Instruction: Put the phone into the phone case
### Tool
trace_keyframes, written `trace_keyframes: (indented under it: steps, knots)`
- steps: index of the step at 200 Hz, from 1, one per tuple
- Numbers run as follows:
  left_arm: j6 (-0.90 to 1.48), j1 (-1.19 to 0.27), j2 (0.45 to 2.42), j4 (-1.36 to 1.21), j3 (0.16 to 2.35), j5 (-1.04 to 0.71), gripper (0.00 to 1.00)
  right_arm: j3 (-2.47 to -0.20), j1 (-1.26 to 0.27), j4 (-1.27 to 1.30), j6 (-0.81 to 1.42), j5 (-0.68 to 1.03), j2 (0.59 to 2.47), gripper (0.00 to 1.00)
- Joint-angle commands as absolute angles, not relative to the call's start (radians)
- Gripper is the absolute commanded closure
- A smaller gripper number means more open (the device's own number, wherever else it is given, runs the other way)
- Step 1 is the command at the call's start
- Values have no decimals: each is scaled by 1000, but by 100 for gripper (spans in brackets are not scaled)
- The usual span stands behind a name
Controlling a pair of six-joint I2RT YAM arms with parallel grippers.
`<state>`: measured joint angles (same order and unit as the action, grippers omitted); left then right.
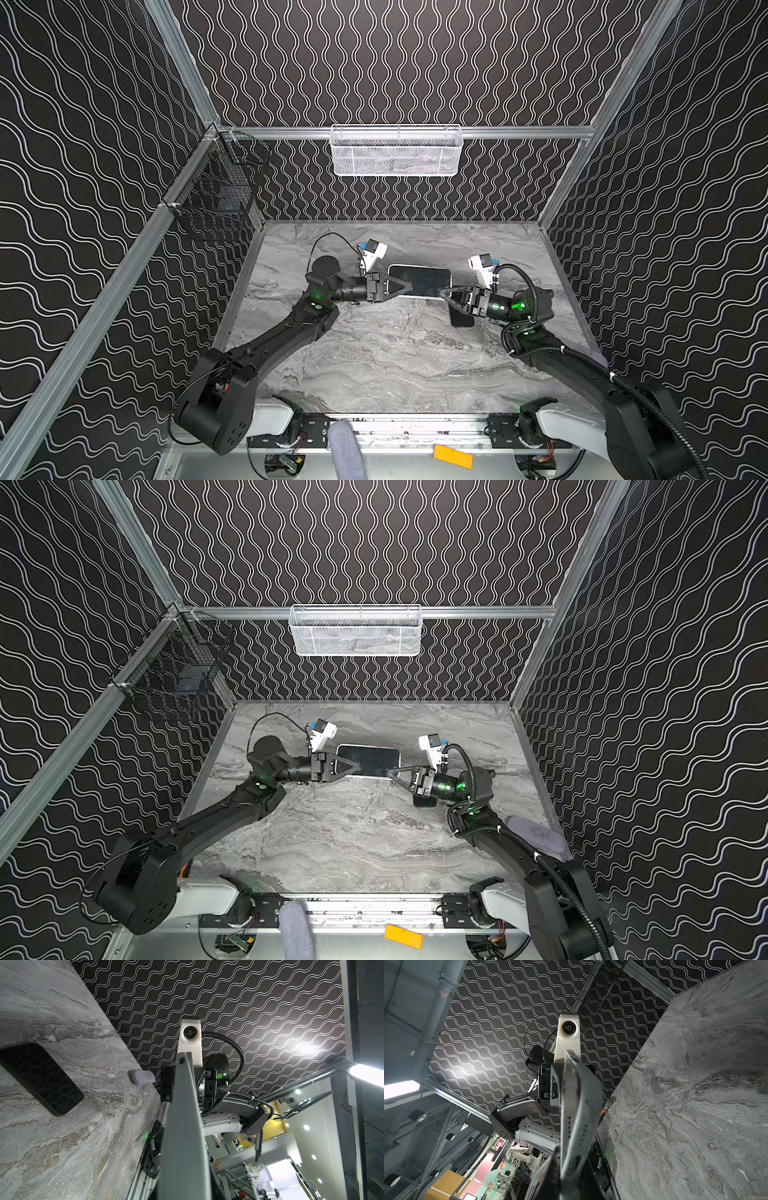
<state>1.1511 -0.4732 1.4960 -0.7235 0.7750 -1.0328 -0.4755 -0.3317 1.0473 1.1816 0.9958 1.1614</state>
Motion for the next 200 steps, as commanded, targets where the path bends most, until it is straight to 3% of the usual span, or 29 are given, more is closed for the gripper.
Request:
trace_keyframes:
  steps: [1, 13, 50, 58, 78, 108, 155, 200]
  knots:
    - [1147, -472, 1501, -710, 785, -1023, 100, -488, -331, 1067, 1149, 979, 1151, 96]
    - [1135, -472, 1499, -694, 785, -1022, 100, -490, -331, 1032, 1135, 968, 1144, 100]
    - [1092, -472, 1490, -646, 791, -1019, 100, -515, -331, 833, 1022, 924, 1095, 100]
    - [1087, -472, 1490, -639, 793, -1017, 100, -521, -331, 806, 1004, 915, 1083, 88]
    - [1075, -474, 1491, -627, 797, -1026, 100, -540, -330, 787, 985, 915, 1069, 71]
    - [1045, -478, 1496, -592, 799, -1043, 100, -570, -321, 869, 1015, 938, 1095, 62]
    - [1049, -486, 1490, -598, 775, -1037, 100, -608, -316, 968, 1067, 960, 1153, 64]
    - [1026, -485, 1472, -572, 767, -1003, 100, -603, -316, 919, 1037, 945, 1136, 76]
